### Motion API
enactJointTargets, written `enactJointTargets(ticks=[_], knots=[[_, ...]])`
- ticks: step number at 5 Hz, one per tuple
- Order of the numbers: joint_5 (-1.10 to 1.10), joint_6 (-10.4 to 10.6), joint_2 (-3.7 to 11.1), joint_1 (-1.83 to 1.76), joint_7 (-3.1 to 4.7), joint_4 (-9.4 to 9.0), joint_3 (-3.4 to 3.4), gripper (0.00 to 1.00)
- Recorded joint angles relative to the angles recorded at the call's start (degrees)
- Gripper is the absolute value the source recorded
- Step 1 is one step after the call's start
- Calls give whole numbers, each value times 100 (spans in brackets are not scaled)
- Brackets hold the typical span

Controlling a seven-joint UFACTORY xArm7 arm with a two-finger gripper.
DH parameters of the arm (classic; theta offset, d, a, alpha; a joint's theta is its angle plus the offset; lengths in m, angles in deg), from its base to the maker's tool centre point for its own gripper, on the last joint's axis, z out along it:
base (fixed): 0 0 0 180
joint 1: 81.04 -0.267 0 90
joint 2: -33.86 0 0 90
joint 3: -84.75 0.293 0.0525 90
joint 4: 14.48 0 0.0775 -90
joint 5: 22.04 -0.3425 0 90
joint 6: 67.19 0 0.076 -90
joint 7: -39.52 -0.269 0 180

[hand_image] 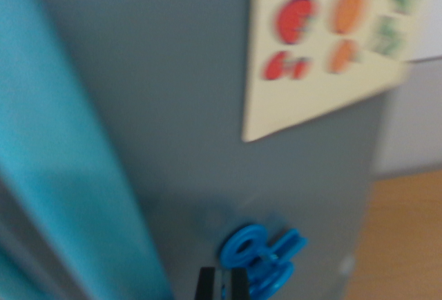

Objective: Close fridge door

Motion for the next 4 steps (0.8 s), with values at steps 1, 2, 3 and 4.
enactJointTargets(ticks=[1, 2, 3, 4], knots=[[0, 0, 0, 0, 0, 0, 0, 100], [0, 0, 165, 0, 0, 156, 206, 100], [0, 0, 165, 0, 0, 156, 206, 100], [0, 0, 334, 0, 0, 368, 315, 100]])
